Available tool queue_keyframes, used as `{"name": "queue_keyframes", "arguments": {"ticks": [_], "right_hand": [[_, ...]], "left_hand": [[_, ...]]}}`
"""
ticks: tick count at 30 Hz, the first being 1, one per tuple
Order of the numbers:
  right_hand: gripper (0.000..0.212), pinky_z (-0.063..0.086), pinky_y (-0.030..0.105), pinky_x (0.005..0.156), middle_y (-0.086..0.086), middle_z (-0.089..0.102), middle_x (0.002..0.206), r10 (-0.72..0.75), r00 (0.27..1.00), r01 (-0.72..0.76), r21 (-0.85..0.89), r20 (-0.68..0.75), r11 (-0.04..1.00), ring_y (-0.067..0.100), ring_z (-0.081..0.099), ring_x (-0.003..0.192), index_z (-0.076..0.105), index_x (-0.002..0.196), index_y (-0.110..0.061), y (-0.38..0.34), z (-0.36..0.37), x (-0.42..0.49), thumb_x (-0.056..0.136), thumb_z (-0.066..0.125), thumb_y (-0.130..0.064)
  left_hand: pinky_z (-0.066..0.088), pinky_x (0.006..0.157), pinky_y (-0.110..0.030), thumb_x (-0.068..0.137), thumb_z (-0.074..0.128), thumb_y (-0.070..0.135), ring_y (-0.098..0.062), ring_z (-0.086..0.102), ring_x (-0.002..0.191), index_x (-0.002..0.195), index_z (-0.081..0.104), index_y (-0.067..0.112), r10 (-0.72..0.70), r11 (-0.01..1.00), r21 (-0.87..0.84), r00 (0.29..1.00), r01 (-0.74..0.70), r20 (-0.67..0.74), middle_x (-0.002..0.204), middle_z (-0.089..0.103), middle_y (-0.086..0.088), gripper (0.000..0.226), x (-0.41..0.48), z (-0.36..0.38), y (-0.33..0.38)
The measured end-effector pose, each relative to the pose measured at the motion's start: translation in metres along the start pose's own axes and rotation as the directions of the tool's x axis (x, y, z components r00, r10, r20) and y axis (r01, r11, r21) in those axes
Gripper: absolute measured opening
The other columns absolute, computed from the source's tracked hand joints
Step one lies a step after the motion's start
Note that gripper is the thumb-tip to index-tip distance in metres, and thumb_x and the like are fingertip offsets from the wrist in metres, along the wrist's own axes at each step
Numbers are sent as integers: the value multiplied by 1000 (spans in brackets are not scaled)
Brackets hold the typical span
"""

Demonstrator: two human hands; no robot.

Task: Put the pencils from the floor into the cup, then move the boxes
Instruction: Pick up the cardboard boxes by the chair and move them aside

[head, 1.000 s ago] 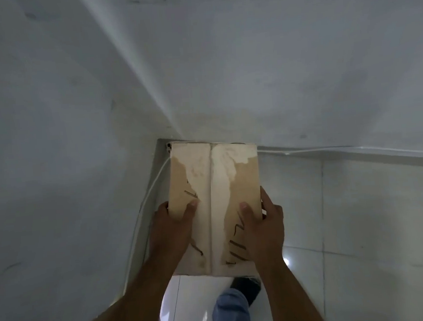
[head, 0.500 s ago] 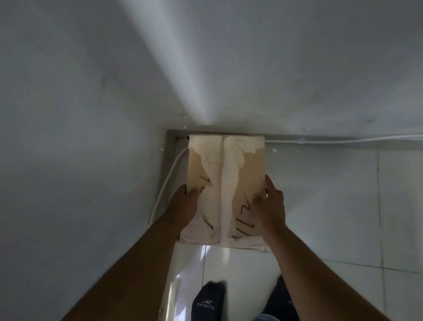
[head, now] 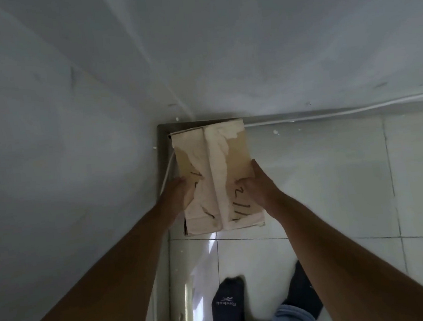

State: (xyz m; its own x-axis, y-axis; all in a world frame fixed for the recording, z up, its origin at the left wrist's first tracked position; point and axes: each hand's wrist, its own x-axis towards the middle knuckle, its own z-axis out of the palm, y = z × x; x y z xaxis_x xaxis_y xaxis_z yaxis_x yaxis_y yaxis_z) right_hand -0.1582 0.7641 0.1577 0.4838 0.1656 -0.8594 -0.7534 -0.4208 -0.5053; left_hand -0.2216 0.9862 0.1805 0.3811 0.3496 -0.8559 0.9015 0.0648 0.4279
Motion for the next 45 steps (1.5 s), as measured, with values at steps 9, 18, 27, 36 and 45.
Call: {"name": "queue_keyframes", "arguments": {"ticks": [9,18,27,36,45], "right_hand": [[59,42,33,97,-5,59,132,-46,998,46,9,-47,999,27,57,131,44,154,-25,-9,2,-57,100,67,-19],[72,40,40,120,-7,39,166,-191,882,292,182,-431,939,17,39,152,37,162,-34,-14,-10,-168,99,72,-31],[65,45,40,115,-12,49,155,-86,740,414,351,-667,840,8,46,142,43,157,-41,24,-85,-306,100,72,-28],[59,41,30,109,-15,54,143,27,565,504,371,-825,780,3,49,133,44,154,-41,118,-173,-417,102,68,-26],[56,42,24,102,-15,57,141,315,376,543,483,-871,687,5,52,131,48,150,-41,288,-233,-499,100,70,-26]], "left_hand": [[47,88,-39,99,54,36,-17,56,99,102,59,32,138,989,-61,990,-137,26,103,59,7,7,-49,1,18],[51,96,-28,102,59,46,-15,55,127,140,53,33,310,950,-58,950,-308,38,138,55,10,41,-162,35,29],[51,106,-41,95,65,47,-18,54,131,126,60,50,462,884,5,877,-467,135,144,56,8,31,-283,109,51],[47,92,-23,99,67,35,-13,53,133,123,64,45,559,758,123,734,-641,385,140,57,5,26,-377,204,55],[45,90,-21,100,66,34,-7,53,133,122,64,44,521,568,225,558,-791,645,139,59,7,25,-464,326,-18]]}}
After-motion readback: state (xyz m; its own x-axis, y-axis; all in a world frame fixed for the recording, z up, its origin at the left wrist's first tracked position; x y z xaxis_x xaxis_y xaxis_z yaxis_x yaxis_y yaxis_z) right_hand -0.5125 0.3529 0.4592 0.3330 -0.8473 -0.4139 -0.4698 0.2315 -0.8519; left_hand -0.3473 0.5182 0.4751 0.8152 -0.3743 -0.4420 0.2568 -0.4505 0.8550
